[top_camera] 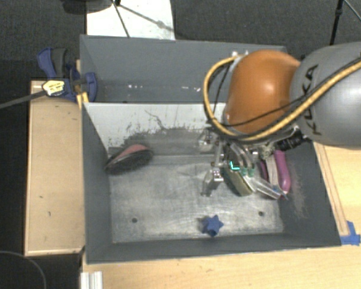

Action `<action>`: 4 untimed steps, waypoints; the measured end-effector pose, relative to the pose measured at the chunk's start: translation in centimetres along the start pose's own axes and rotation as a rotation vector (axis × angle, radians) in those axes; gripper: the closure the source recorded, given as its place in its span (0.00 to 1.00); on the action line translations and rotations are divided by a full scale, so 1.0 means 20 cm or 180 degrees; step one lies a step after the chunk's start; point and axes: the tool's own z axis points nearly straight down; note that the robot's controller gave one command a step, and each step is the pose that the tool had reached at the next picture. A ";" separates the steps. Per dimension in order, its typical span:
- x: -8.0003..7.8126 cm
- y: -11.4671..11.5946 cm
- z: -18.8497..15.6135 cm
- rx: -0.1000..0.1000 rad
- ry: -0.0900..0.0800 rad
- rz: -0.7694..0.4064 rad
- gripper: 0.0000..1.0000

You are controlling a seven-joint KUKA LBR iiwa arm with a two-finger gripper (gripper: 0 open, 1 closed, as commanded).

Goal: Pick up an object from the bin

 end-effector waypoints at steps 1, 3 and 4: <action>0.26 -0.24 0.35 0.0009 0.0015 -0.0106 0.00; 0.30 -0.28 0.64 0.0009 -0.0099 -0.1385 0.00; 0.22 -0.47 0.64 0.0009 -0.0041 -0.1316 0.00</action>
Offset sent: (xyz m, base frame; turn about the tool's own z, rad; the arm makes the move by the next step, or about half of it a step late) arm -0.0487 -0.0453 -0.0651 -0.0376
